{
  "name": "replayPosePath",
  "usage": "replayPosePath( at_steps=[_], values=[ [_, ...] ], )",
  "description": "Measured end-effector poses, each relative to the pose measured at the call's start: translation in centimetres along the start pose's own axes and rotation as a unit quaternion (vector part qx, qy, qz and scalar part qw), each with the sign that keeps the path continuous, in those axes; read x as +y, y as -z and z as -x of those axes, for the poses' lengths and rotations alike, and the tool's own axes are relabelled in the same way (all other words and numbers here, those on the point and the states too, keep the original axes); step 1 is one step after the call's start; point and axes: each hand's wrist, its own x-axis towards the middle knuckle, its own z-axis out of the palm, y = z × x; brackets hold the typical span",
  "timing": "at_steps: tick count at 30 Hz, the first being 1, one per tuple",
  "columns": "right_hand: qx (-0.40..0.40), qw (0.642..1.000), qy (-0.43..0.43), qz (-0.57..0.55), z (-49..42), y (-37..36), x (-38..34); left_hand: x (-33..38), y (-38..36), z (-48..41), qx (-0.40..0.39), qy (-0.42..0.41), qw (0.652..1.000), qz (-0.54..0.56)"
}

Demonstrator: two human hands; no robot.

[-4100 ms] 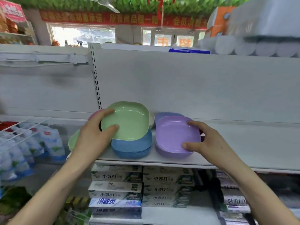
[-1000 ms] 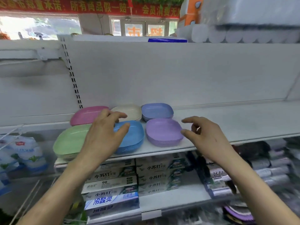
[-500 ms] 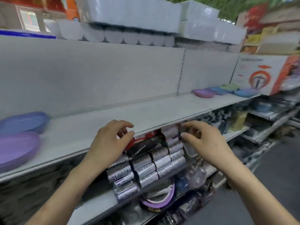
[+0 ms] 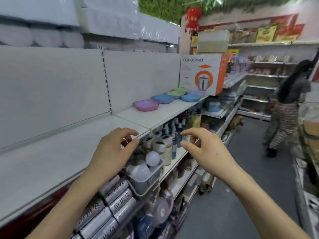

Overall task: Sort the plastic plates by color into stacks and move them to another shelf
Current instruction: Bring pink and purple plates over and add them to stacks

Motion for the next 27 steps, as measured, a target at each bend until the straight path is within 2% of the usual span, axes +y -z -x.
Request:
replayPosePath(
  at_steps=[6, 10, 15, 27],
  values=[
    [-0.004, 0.999, 0.004, 0.035, -10.0, 1.3, 6.2, -0.5, -6.7, -11.1, -0.004, 0.016, 1.0, 0.005],
    [0.014, 1.0, 0.006, 0.027, -15.9, 1.4, 9.7, -1.4, -9.3, -16.2, 0.003, 0.03, 0.999, -0.031],
    [-0.025, 0.999, 0.023, -0.003, -22.7, -1.8, 12.8, -3.3, -10.2, -20.1, 0.006, 0.056, 0.994, -0.094],
    [-0.14, 0.981, 0.123, -0.062, -40.4, -10.8, 16.9, -7.0, -11.3, -24.9, 0.111, 0.2, 0.958, -0.173]
  ],
)
